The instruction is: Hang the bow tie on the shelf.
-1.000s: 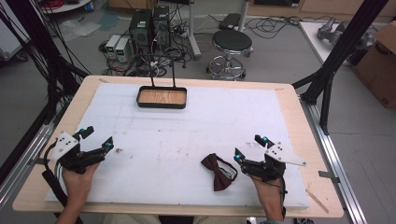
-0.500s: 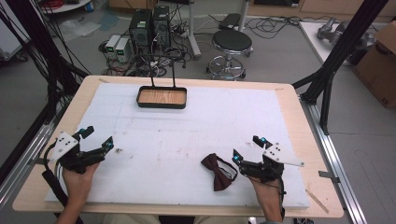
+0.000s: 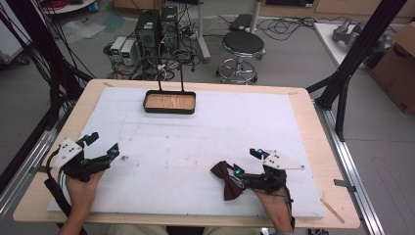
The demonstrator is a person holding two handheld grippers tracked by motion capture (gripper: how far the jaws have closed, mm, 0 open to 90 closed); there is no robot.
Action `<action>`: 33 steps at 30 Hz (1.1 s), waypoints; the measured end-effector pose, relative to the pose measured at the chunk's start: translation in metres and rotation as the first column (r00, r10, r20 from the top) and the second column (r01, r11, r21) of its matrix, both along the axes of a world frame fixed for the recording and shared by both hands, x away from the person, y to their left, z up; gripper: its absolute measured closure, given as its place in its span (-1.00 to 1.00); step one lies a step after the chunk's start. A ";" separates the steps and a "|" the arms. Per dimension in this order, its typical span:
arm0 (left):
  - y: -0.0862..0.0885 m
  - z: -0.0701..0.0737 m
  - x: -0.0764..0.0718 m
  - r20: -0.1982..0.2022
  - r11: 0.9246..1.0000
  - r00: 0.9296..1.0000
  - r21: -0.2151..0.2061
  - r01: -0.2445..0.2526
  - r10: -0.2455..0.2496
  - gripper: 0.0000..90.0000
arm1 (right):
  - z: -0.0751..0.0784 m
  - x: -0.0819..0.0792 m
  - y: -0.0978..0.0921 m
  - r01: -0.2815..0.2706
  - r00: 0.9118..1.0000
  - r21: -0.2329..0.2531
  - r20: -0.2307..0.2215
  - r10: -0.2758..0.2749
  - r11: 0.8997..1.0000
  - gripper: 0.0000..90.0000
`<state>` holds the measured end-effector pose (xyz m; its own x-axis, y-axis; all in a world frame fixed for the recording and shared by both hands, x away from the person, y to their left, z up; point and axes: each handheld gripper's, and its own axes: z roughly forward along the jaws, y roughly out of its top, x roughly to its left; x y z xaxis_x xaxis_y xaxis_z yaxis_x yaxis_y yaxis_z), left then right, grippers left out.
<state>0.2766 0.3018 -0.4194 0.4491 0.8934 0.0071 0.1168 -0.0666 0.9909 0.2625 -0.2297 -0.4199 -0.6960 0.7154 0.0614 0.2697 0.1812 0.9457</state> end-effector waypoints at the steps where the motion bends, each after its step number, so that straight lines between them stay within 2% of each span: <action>1: 0.000 0.000 0.000 0.001 1.000 1.000 0.000 -0.001 0.001 -0.63 | -0.002 0.001 0.004 -0.031 0.999 0.000 -0.022 0.031 1.000 -0.51; 4: 0.000 0.000 0.000 0.002 1.000 1.000 -0.002 -0.003 0.003 -0.63 | -0.008 0.003 0.013 -0.099 0.992 -0.024 -0.075 0.097 0.995 -0.44; 5: 0.000 0.000 0.000 0.001 1.000 1.000 -0.001 -0.004 0.004 -0.63 | -0.011 0.004 0.018 -0.145 0.986 -0.061 -0.096 0.139 0.988 -0.33; 6: 0.000 0.000 0.000 0.002 1.000 1.000 -0.002 -0.006 0.006 -0.63 | -0.011 0.004 0.018 -0.145 0.986 -0.061 -0.096 0.139 0.988 -0.33; 8: 0.000 0.000 0.000 0.001 1.000 1.000 -0.001 -0.005 0.005 -0.63 | -0.014 0.004 0.023 -0.166 0.980 -0.101 -0.127 0.153 0.981 -0.27; 9: 0.000 0.000 0.000 0.000 1.000 1.000 0.000 -0.004 0.004 -0.63 | -0.018 0.005 0.027 -0.188 0.975 -0.134 -0.144 0.169 0.973 -0.20; 10: 0.000 0.000 0.000 -0.001 1.000 1.000 -0.001 -0.003 0.003 -0.63 | -0.018 0.005 0.027 -0.188 0.975 -0.134 -0.144 0.169 0.973 -0.20; 12: 0.000 0.000 0.000 0.002 1.000 1.000 -0.001 -0.006 0.006 -0.63 | -0.021 0.006 0.030 -0.199 0.970 -0.156 -0.172 0.172 0.967 -0.16; 13: 0.000 0.000 0.000 0.002 1.000 1.000 -0.002 -0.005 0.005 -0.63 | -0.022 0.006 0.032 -0.217 0.964 -0.165 -0.194 0.184 0.962 -0.10; 26: 0.000 0.000 0.000 -0.003 1.000 1.000 0.001 -0.006 0.006 -0.63 | -0.025 0.009 0.037 -0.212 0.955 -0.204 -0.251 0.158 0.956 0.25; 28: 0.000 0.000 0.000 -0.002 1.000 1.000 0.001 -0.005 0.005 -0.63 | -0.025 0.011 0.037 -0.208 0.949 -0.189 -0.278 0.151 0.960 0.41; 29: 0.000 0.000 0.000 -0.003 1.000 1.000 0.003 -0.004 0.004 -0.63 | -0.025 0.011 0.037 -0.208 0.949 -0.189 -0.278 0.151 0.960 0.41; 30: 0.000 0.000 0.000 -0.003 1.000 1.000 0.007 -0.004 0.004 -0.63 | -0.025 0.011 0.037 -0.210 0.945 -0.182 -0.290 0.151 0.961 0.46; 31: 0.000 0.000 0.000 -0.003 1.000 1.000 0.008 -0.004 0.004 -0.62 | -0.025 0.010 0.037 -0.205 0.943 -0.176 -0.298 0.146 0.963 0.58; 33: -0.001 0.000 0.000 -0.002 1.000 1.000 0.008 -0.005 0.005 -0.62 | -0.025 0.010 0.037 -0.199 0.944 -0.174 -0.300 0.141 0.964 0.62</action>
<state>0.2771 0.3012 -0.4199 0.4448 0.8955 0.0140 0.1188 -0.0744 0.9901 0.2722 -0.1923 -0.4447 -0.7828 0.6058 0.1419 0.4688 0.4244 0.7746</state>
